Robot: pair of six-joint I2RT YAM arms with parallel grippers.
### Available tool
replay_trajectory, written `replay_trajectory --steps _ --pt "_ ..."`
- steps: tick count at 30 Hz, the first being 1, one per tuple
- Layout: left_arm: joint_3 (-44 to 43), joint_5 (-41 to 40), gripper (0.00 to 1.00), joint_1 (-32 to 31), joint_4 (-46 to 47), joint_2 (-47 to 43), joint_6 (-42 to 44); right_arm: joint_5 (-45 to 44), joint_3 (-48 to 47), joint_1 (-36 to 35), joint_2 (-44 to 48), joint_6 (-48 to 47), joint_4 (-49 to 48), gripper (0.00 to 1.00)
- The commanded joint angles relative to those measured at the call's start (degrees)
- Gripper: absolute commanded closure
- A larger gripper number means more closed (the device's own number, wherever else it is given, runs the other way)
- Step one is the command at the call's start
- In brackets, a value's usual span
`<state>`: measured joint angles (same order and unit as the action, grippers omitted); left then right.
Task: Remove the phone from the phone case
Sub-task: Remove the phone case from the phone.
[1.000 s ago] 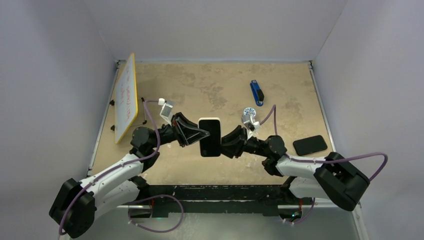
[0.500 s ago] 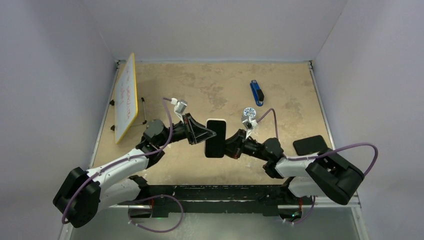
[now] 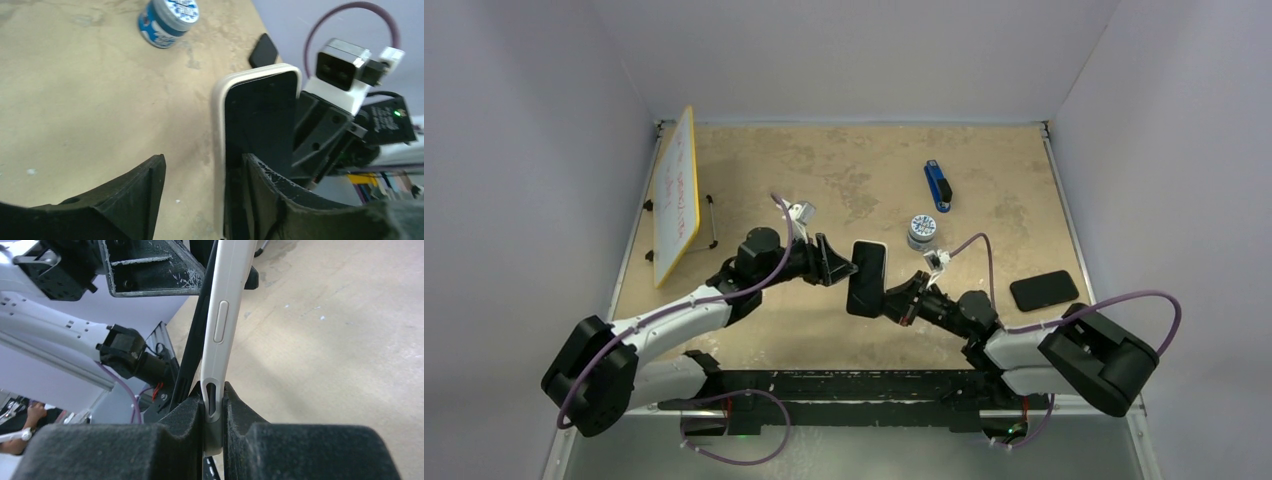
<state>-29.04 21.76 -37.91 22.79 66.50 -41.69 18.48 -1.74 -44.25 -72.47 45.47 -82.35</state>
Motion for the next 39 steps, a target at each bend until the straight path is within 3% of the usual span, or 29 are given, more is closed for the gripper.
replay_trajectory --steps 1,6,13,21,31,39 --pt "-3.7 -8.3 0.39 0.4 -6.4 0.8 5.3 -5.4 0.1 -0.3 2.1 1.3 -5.5 1.0" --pt "-6.6 -13.7 0.37 -1.8 -12.3 0.5 8.8 -9.2 -0.4 -0.3 1.4 3.2 -0.3 1.0" --pt "-10.7 -25.0 0.35 -9.8 -19.2 0.3 15.2 -11.5 -4.7 -0.3 -1.9 6.8 7.8 1.0" --pt "-11.8 -34.5 0.26 -18.8 -20.9 -0.2 21.4 -12.5 -6.7 -0.3 -7.3 13.3 8.7 1.0" --pt "-16.6 -53.1 0.25 -33.0 -25.9 7.9 27.9 -13.7 -10.7 -0.3 -5.3 16.6 20.8 1.0" --pt "-21.1 -58.6 0.31 -37.0 -30.0 15.5 29.6 -14.2 -11.4 -0.3 -3.1 16.5 23.9 1.0"
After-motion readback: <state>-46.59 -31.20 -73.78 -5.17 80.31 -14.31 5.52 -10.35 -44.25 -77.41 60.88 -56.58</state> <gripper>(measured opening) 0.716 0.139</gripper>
